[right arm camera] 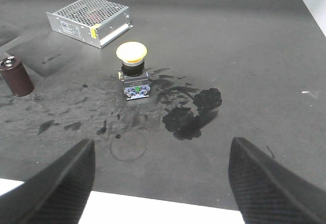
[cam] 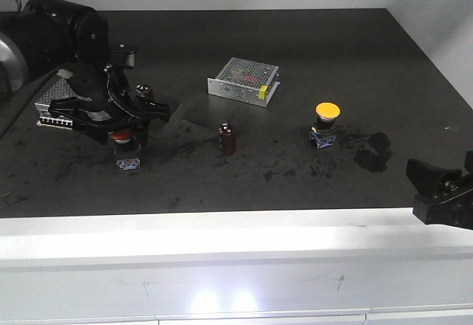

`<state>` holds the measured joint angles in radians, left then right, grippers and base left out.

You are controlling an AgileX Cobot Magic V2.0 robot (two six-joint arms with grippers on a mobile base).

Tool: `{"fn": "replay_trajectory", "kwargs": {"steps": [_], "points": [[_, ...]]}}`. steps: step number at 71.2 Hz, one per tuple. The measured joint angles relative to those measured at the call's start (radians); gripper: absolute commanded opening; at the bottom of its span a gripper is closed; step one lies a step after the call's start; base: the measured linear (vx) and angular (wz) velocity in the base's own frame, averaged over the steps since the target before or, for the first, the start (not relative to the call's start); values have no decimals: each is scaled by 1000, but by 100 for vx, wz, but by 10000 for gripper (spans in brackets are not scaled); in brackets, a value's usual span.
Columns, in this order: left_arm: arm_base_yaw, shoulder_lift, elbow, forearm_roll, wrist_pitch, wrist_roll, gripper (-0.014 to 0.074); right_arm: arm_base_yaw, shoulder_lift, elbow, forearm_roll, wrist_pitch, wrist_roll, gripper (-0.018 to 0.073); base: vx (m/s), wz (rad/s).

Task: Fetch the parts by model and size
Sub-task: 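Lower the left gripper over the red button and close on it, then lift the red button with the left gripper and pull it back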

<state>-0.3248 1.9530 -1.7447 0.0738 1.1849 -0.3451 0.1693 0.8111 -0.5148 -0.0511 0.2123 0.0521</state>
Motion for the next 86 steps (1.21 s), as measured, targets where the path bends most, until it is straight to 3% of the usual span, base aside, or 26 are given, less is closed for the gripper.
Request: {"fn": "replay_trajectory", "kwargs": {"steps": [12, 27, 43, 62, 86], "points": [[0, 0, 0, 52, 0, -1, -8, 0, 0, 0, 0, 0, 0, 526, 0, 0], [-20, -71, 1, 118, -17, 22, -7, 0, 0, 0, 0, 0, 0, 526, 0, 0], [-79, -301, 70, 130, -145, 52, -6, 0, 0, 0, 0, -6, -7, 526, 0, 0], [-98, -677, 388, 138, -333, 52, -6, 1, 0, 0, 0, -11, -7, 526, 0, 0], [-98, -1224, 908, 142, -554, 52, -6, 1, 0, 0, 51, -12, -7, 526, 0, 0]]}}
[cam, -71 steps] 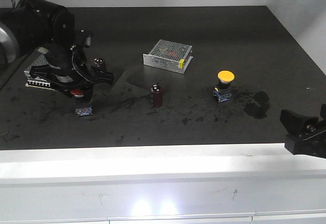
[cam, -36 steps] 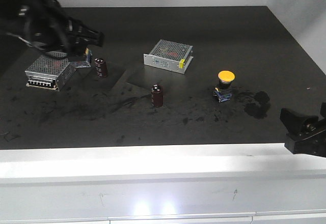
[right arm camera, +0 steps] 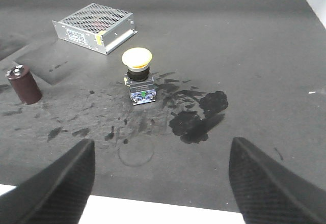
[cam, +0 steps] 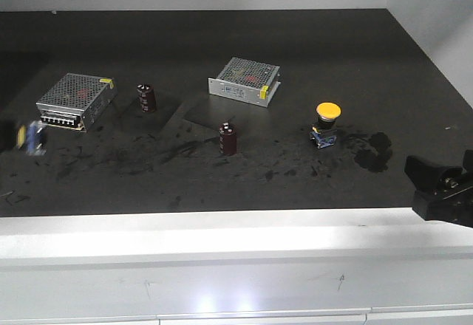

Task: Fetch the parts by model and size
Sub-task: 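Lift the red button with the left gripper and pull it back, then reach the right gripper down onto the yellow-capped push-button switch and grasp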

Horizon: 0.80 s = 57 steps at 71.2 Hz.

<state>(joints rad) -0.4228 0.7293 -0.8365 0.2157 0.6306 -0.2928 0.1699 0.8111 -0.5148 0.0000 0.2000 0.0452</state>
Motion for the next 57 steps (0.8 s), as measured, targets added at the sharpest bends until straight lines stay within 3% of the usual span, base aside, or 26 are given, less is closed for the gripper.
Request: {"fn": "replay_trajectory", "kwargs": {"steps": [17, 31, 45, 57], "points": [[0, -376, 247, 1, -22, 0, -6, 0, 0, 0, 0, 37, 0, 526, 0, 0], [0, -525, 343, 4, -10, 0, -6, 0, 12, -52, -12, 85, -38, 526, 0, 0], [0, -537, 364, 4, 7, 0, -6, 6, 136, -283, -17, 219, -62, 526, 0, 0], [0, -537, 364, 4, 6, 0, -6, 79, 316, -549, -18, 330, -126, 526, 0, 0]]}}
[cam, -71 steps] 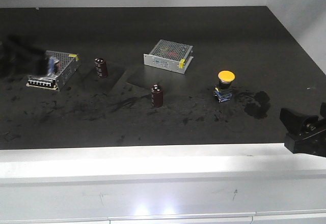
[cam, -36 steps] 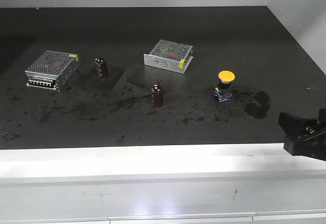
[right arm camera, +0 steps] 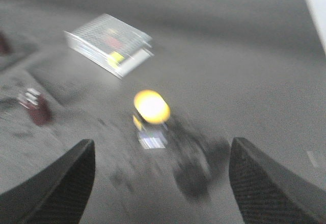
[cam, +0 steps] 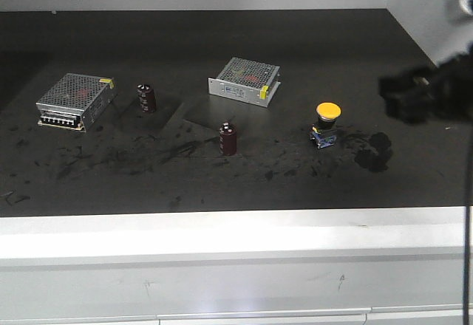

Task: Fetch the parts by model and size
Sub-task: 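Reach the right gripper down onto the yellow-capped push-button switch and grasp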

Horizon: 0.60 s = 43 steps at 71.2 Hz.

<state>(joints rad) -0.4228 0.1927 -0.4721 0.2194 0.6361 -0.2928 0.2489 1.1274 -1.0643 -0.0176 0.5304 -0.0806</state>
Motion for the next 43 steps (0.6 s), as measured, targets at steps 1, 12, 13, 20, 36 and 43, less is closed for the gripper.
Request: {"fn": "replay_trajectory", "kwargs": {"steps": [1, 12, 13, 20, 36, 43], "points": [[0, 0, 0, 0, 0, 0, -6, 10, 17, -23, 2, 10, -1, 526, 0, 0], [0, 0, 0, 0, 0, 0, -6, 39, 226, -301, 52, 192, -4, 526, 0, 0], [0, 0, 0, 0, 0, 0, -6, 39, 245, -313, 53, 202, -3, 526, 0, 0], [0, 0, 0, 0, 0, 0, -6, 39, 376, -490, 61, 360, 13, 526, 0, 0], [0, 0, 0, 0, 0, 0, -6, -12, 625, -794, 95, 591, 24, 526, 0, 0], [0, 0, 0, 0, 0, 0, -6, -47, 699, -855, 115, 629, 25, 526, 0, 0]]}}
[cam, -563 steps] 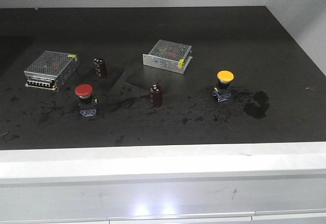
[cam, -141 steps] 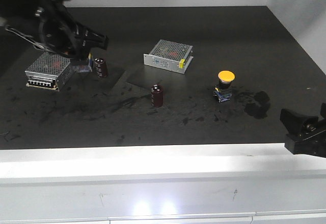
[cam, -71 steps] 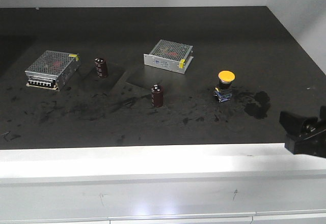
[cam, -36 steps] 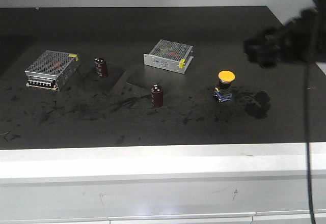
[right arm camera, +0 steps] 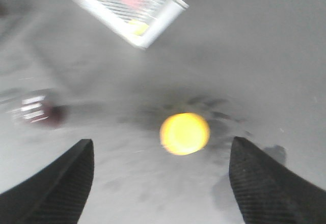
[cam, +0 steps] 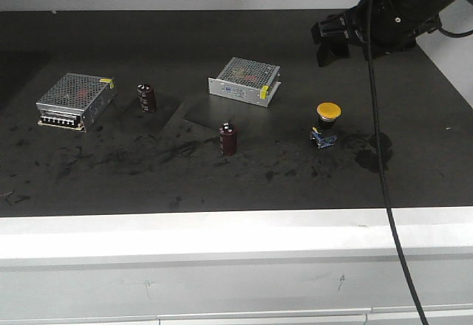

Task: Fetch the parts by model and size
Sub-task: 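Reach the right gripper down onto the yellow-capped push-button switch and grasp, then lift the yellow button with the right gripper and pull it back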

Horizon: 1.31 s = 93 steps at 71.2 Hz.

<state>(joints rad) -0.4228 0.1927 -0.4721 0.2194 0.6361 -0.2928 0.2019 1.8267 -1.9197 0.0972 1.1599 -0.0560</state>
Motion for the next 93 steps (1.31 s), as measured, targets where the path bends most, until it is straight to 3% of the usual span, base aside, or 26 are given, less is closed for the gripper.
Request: {"fn": "replay_trajectory", "kwargs": {"steps": [57, 66, 84, 93], "points": [[0, 0, 0, 0, 0, 0, -6, -2, 262, -14, -12, -4, -88, 505, 0, 0], [0, 0, 0, 0, 0, 0, -6, -2, 277, -14, -13, -2, -88, 400, 0, 0], [0, 0, 0, 0, 0, 0, -6, -2, 276, -14, -19, 36, -99, -3, 0, 0], [0, 0, 0, 0, 0, 0, -6, -2, 250, -14, -7, 40, -109, -11, 0, 0]]}}
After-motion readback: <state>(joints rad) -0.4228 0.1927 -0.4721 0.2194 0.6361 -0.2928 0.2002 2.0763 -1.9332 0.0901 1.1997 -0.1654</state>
